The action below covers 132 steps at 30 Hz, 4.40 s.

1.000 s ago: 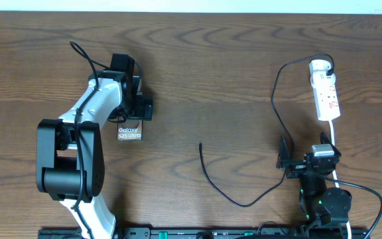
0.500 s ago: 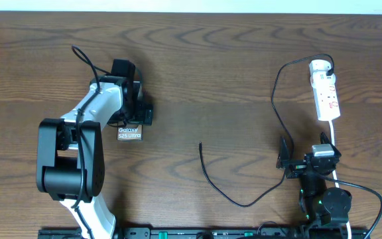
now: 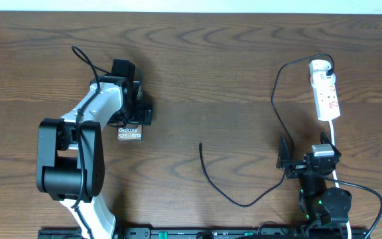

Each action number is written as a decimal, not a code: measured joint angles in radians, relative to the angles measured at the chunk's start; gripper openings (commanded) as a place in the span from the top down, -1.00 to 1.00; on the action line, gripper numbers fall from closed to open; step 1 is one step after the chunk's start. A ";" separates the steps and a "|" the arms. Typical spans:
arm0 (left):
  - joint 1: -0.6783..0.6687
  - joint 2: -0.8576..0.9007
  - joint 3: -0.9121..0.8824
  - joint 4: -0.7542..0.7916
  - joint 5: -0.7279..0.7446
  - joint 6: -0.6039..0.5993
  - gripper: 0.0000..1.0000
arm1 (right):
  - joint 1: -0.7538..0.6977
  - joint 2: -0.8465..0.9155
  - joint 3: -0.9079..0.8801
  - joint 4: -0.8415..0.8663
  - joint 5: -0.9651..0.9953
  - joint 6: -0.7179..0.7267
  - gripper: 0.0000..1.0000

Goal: Plug charger to phone and switch on socket
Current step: 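Lower the open left gripper down around the phone's sides, then close the left gripper on the phone's long edges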

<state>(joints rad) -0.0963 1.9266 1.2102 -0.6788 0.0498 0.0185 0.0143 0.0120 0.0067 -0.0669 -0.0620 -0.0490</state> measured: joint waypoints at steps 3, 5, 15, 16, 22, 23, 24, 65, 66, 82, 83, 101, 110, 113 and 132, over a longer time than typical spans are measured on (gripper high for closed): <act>0.000 0.000 0.000 0.000 -0.009 0.000 -0.96 | 0.000 0.000 0.000 0.000 0.000 0.000 -0.98; 0.000 0.000 0.000 0.001 -0.015 0.000 -0.95 | 0.000 0.000 0.000 0.000 0.000 0.000 -0.99; 0.000 0.000 -0.009 0.007 -0.027 -0.001 -0.96 | 0.000 0.000 0.000 0.000 0.000 0.000 -0.99; 0.000 0.000 -0.009 0.007 -0.027 0.000 -0.96 | 0.000 0.000 0.000 0.000 0.000 0.000 -0.98; 0.000 0.000 -0.009 0.007 -0.026 0.000 -0.96 | 0.000 0.000 0.000 0.000 0.000 0.000 -0.98; 0.000 0.000 -0.009 0.007 -0.026 0.000 -0.96 | 0.000 0.000 0.000 0.000 0.000 0.000 -0.99; 0.000 0.000 -0.009 0.007 -0.026 0.000 -0.96 | 0.000 0.000 0.000 0.000 0.000 0.000 -0.98; 0.000 0.000 -0.009 0.002 -0.022 0.016 -0.78 | 0.000 0.000 0.000 0.000 0.000 0.000 -0.98; 0.000 0.000 -0.010 0.002 -0.023 0.016 -0.78 | 0.000 0.000 0.000 0.000 0.000 0.000 -0.99; 0.000 0.000 -0.010 0.000 -0.022 0.016 -0.61 | 0.000 0.000 0.000 0.000 0.000 0.000 -0.99; 0.000 0.000 -0.010 0.000 -0.022 0.016 -0.61 | 0.000 0.000 0.000 0.000 0.000 0.000 -0.98; 0.000 0.000 -0.010 -0.001 -0.023 0.019 0.08 | 0.000 0.000 0.000 0.000 0.000 0.000 -0.99; 0.000 0.000 -0.010 -0.001 -0.023 0.019 0.52 | 0.000 0.000 0.000 0.000 0.000 0.000 -0.99; 0.000 0.000 -0.010 -0.001 -0.023 0.019 0.77 | 0.000 0.000 0.000 0.000 0.000 0.000 -0.99; 0.000 0.000 -0.010 -0.001 -0.023 0.019 0.85 | 0.000 0.000 0.000 0.000 0.000 0.000 -0.99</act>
<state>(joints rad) -0.0963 1.9266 1.2007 -0.6796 0.0273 0.0372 0.0143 0.0120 0.0067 -0.0669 -0.0620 -0.0490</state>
